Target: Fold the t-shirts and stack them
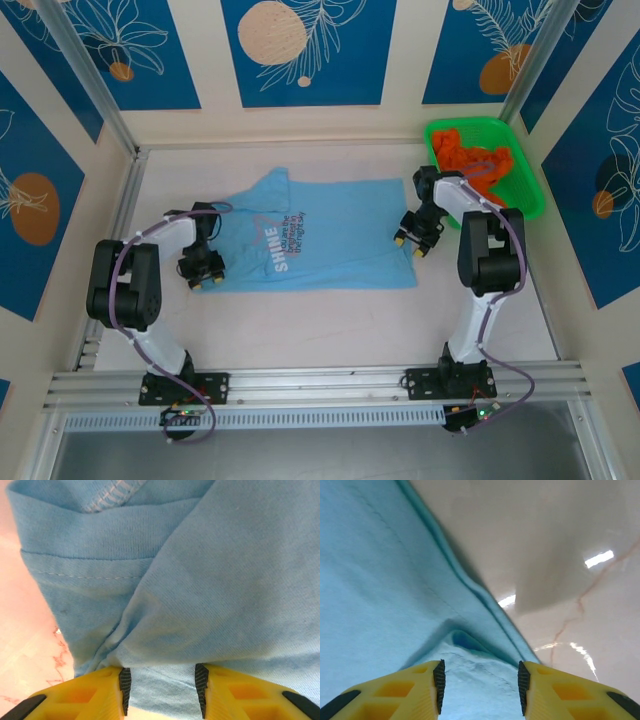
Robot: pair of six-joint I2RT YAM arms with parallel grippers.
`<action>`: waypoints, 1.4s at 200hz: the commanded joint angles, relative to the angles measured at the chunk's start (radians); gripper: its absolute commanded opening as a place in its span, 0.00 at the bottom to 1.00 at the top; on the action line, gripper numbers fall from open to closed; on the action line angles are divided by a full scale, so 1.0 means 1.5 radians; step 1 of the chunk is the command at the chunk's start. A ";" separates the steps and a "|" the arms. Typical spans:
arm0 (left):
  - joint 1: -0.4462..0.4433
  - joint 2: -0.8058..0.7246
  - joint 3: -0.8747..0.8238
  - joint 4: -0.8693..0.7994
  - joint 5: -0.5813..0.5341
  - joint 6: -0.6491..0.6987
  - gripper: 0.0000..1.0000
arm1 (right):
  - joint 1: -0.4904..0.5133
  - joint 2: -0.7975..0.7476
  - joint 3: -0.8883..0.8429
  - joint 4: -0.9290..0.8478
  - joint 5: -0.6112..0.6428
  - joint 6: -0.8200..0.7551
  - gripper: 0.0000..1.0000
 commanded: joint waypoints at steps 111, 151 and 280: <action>0.012 0.017 0.021 -0.027 -0.026 -0.003 0.43 | 0.001 0.015 -0.001 -0.015 0.014 -0.010 0.00; 0.022 0.026 0.016 -0.027 -0.025 -0.019 0.43 | -0.031 -0.035 -0.033 -0.023 0.027 -0.013 0.00; 0.023 -0.020 0.100 -0.030 0.049 -0.048 0.65 | -0.036 -0.093 -0.031 0.008 0.009 0.018 0.53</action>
